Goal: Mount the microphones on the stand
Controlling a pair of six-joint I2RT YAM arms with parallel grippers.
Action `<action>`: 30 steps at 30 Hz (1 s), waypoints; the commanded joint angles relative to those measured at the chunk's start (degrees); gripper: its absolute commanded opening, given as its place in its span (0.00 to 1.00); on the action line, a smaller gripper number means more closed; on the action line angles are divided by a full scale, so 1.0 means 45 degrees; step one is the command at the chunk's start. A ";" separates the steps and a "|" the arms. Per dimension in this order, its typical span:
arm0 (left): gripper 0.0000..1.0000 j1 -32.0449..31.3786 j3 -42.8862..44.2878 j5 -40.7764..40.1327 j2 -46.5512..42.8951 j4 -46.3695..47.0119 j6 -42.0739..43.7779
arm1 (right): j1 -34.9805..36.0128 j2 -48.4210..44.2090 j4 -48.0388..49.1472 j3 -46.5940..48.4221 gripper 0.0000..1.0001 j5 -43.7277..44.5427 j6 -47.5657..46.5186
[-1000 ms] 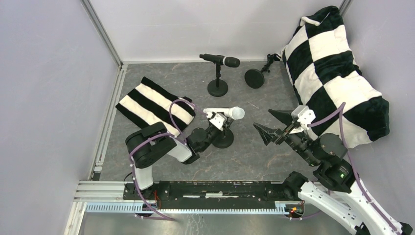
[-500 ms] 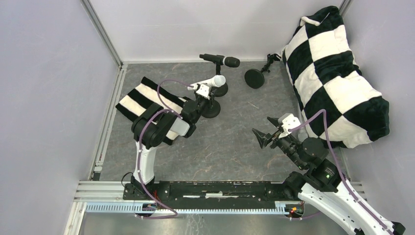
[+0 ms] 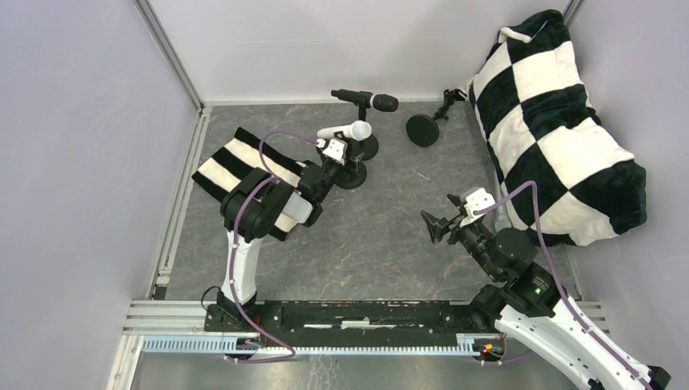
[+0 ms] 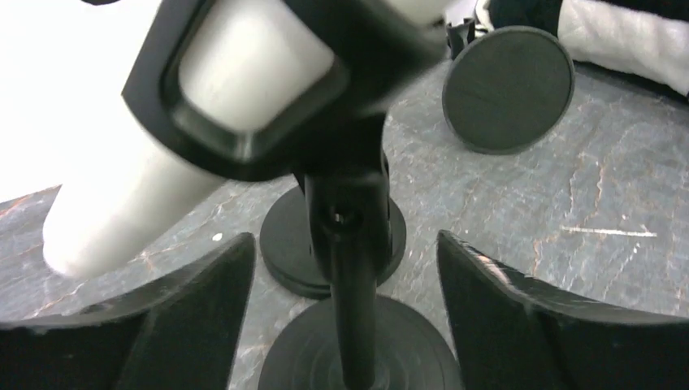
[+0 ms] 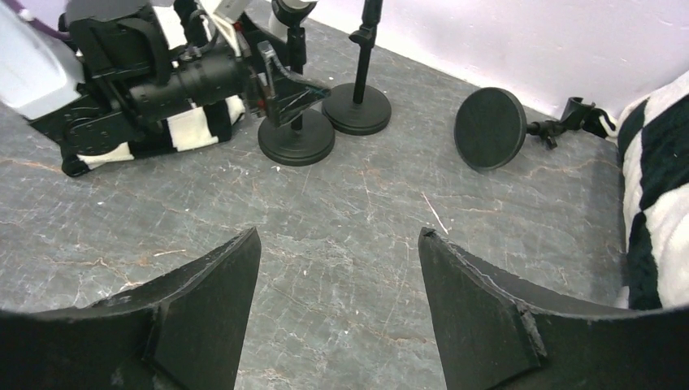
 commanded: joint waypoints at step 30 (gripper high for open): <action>1.00 -0.2047 -0.3912 -0.3090 -1.6978 -1.8401 -0.6474 | -0.0620 0.6477 -0.2085 0.5924 0.78 0.2045 0.2818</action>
